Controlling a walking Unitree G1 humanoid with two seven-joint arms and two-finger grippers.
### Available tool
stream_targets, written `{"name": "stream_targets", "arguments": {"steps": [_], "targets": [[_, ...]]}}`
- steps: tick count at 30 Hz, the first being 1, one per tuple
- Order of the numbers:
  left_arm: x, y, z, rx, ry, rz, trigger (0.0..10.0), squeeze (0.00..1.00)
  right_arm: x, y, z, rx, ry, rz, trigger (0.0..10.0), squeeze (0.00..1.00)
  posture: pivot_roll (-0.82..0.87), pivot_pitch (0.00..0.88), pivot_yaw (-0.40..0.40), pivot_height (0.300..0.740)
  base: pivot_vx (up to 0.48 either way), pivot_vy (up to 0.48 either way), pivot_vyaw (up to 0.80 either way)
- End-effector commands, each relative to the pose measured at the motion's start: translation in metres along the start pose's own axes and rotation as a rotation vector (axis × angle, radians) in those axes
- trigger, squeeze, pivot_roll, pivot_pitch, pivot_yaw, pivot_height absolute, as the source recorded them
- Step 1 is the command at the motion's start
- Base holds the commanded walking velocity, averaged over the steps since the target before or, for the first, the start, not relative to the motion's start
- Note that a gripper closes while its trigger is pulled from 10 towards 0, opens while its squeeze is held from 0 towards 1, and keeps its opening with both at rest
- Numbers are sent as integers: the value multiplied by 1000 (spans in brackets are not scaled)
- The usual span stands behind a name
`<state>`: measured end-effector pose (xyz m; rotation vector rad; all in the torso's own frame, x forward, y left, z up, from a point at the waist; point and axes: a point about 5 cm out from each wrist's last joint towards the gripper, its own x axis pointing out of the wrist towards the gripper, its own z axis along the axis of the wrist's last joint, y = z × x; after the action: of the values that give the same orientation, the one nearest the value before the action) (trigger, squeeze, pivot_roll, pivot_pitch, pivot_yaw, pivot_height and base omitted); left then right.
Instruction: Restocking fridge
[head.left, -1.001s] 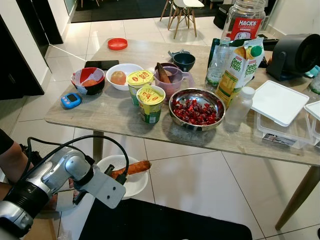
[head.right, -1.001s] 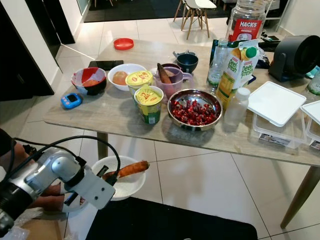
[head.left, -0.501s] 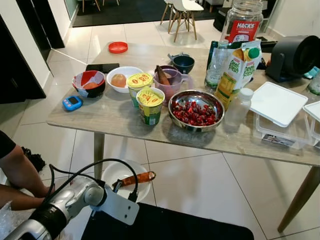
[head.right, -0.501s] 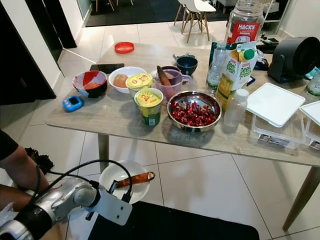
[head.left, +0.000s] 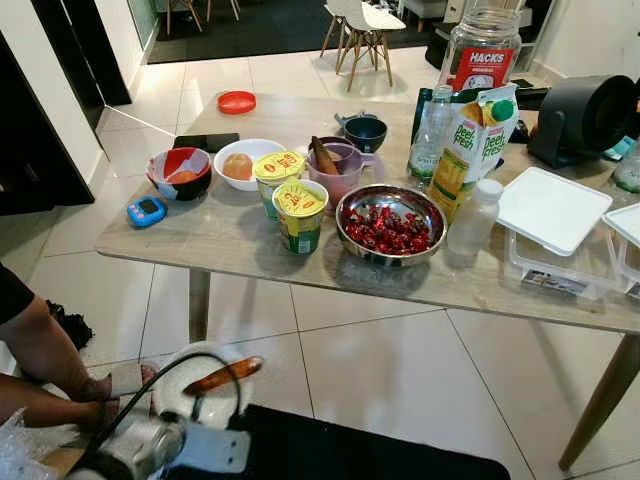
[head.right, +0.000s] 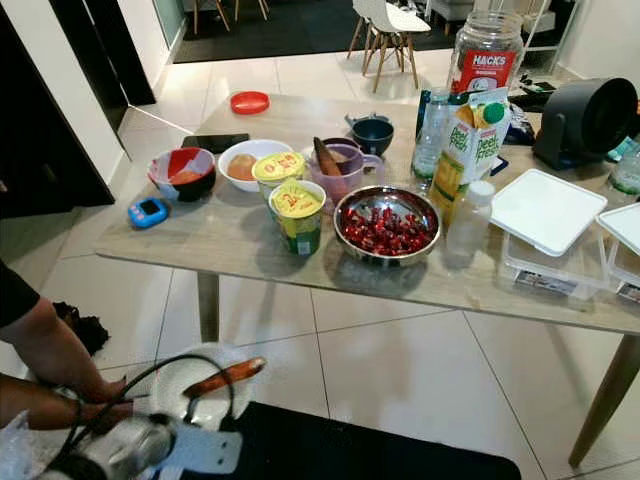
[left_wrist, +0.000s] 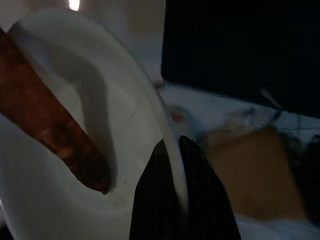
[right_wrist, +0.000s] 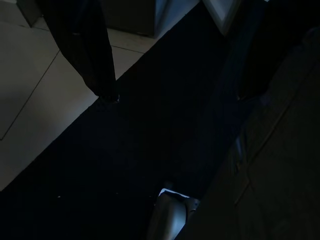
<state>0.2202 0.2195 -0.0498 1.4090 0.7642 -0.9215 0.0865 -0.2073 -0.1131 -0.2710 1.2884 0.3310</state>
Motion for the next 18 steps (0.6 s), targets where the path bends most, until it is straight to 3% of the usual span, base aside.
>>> {"name": "stream_targets", "arguments": {"steps": [1, 4, 5, 10, 13, 17, 18], "targets": [[1, -2, 1, -50, 4, 34, 10000, 0, 2, 6, 10, 9, -42, 11, 10000, 0, -49, 54, 38, 740, 0, 0, 0], [2, -18, -7, -166, 50, 43, 10000, 0, 2, 5, 10, 5, -41, 6, 10000, 0, -49, 50, 36, 740, 0, 0, 0], [1, -27, -13, -262, 88, 69, 10000, 0, 2, 4, 10, 4, -40, 2, 10000, 0, -50, 47, 36, 740, 0, 0, 0], [-1, -38, -24, -339, 169, 111, 10000, 0, 2, 2, 11, 2, -43, -4, 10000, 0, -47, 44, 30, 740, 0, 0, 0], [-4, -51, -33, -490, 234, 135, 10000, 0, 2, 2, 13, 0, -46, -7, 10000, 0, -46, 41, 28, 740, 0, 0, 0], [-6, -64, -36, -566, 267, 130, 10000, 0, 2, 3, 15, 0, -51, -10, 10000, 0, -42, 36, 24, 740, 0, 0, 0], [-6, -70, -36, -645, 277, 130, 10000, 0, 2, 3, 16, 0, -53, -11, 10000, 0, -40, 34, 21, 740, 0, 0, 0]]}}
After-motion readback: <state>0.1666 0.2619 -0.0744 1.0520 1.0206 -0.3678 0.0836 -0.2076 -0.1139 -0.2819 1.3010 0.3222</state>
